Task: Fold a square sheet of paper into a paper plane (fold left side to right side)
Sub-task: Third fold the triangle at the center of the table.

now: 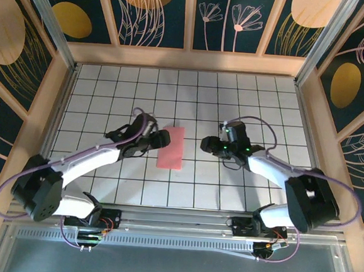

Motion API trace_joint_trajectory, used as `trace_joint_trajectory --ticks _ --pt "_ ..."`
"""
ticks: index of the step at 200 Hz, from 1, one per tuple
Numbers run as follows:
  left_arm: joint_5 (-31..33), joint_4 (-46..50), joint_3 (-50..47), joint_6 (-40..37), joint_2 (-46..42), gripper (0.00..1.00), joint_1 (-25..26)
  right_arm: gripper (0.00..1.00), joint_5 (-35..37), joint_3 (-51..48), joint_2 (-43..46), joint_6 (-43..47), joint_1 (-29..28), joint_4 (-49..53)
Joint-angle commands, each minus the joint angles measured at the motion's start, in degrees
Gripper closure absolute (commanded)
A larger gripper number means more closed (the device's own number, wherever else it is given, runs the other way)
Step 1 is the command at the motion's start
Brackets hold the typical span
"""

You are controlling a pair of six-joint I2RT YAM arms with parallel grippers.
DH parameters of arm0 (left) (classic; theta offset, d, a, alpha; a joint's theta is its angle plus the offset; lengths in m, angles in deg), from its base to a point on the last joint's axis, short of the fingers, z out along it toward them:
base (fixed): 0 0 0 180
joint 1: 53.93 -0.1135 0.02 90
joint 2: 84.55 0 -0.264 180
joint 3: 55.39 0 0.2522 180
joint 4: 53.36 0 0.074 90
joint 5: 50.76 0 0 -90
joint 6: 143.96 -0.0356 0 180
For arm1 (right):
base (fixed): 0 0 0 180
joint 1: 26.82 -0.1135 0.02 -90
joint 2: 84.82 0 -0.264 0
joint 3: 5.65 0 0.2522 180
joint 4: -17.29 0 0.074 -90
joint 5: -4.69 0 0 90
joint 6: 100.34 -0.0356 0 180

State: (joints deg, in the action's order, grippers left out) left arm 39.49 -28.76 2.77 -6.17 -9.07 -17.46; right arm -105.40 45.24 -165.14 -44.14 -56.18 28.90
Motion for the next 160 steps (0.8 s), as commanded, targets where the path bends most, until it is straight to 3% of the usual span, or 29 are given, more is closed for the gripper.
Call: trace_joint_trajectory --ticks 1,43,85,160 --pt "-5.87 -11.71 -6.57 4.61 -5.27 0.29 -4.32 0.53 -3.22 4.73 -5.42 -3.9 -4.43 -5.43" --pt "-10.36 -22.26 -18.21 10.73 -12.37 0.2 -12.5 0.75 -3.92 10.93 -15.59 -6.72 -8.57 -9.23" --pt "-10.62 -23.67 -20.98 10.68 -12.92 0.19 -14.06 0.92 -2.86 15.7 -21.55 -6.84 -9.61 -6.97" --pt "-11.3 -23.35 -20.67 9.47 -9.55 0.19 -14.06 1.0 -1.53 16.58 -25.8 -6.76 -9.97 -5.51"
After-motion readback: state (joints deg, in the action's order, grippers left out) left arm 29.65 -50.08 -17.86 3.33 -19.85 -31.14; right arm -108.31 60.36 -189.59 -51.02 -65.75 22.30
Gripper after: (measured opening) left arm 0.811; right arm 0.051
